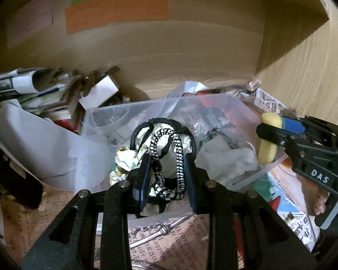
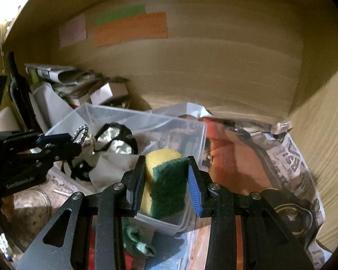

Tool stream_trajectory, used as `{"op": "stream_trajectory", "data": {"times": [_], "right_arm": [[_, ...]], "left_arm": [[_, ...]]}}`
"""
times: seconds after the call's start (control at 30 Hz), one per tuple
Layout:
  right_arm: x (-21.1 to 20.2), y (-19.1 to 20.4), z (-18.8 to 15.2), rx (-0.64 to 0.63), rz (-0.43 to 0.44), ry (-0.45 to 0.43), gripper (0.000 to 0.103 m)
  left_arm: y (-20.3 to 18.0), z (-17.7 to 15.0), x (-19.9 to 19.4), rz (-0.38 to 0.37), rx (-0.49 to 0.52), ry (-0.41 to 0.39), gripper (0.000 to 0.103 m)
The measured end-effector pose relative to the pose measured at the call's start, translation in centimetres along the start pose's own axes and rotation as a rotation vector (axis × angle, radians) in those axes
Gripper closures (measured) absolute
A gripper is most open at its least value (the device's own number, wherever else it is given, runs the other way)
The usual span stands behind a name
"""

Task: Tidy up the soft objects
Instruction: 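Lower the bracelet and sponge into the clear box and open both tools, then grasp the red pouch with the right tool while the left tool grasps the green cloth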

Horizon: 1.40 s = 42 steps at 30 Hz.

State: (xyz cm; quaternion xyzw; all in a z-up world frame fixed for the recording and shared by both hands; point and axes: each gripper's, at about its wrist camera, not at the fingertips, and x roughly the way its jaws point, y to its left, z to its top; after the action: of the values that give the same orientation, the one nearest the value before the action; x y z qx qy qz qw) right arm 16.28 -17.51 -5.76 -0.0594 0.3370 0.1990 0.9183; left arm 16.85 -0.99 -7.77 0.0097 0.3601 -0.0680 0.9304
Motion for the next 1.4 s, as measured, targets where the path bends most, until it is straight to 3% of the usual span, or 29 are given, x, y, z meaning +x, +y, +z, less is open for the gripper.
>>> {"op": "stream_trajectory", "data": {"times": [0.1, 0.2, 0.33, 0.47, 0.6, 0.83, 1.33, 1.4], "right_arm": [[0.2, 0.1, -0.1, -0.008, 0.003, 0.012, 0.069], [0.3, 0.0, -0.1, -0.007, 0.009, 0.024, 0.067], [0.0, -0.1, 0.0, 0.009, 0.004, 0.014, 0.034], [-1.3, 0.1, 0.3, 0.015, 0.008, -0.021, 0.033], [-3.1, 0.4, 0.6, 0.02, 0.008, -0.07, 0.022], [-5.6, 1.6, -1.0, 0.012, 0.042, -0.083, 0.016], [-3.0, 4.8, -8.0, 0.066, 0.161, 0.169, 0.016], [-2.7, 5.2, -8.4, 0.059, 0.156, 0.191, 0.021]], "left_arm": [[0.0, 0.0, 0.9, 0.003, 0.003, 0.012, 0.063], [0.0, 0.0, 1.4, 0.004, 0.0, 0.019, 0.057], [-0.1, -0.1, 1.1, 0.013, -0.002, 0.009, 0.048], [0.1, 0.0, -0.2, 0.02, -0.004, -0.027, 0.044], [0.3, 0.0, -2.3, 0.028, -0.009, -0.074, 0.034], [0.5, -1.3, -5.7, 0.022, -0.018, -0.136, 0.015], [0.0, -9.4, -6.2, -0.013, -0.02, 0.014, 0.014], [-0.3, -10.3, -6.1, -0.017, -0.015, 0.034, 0.014]]}}
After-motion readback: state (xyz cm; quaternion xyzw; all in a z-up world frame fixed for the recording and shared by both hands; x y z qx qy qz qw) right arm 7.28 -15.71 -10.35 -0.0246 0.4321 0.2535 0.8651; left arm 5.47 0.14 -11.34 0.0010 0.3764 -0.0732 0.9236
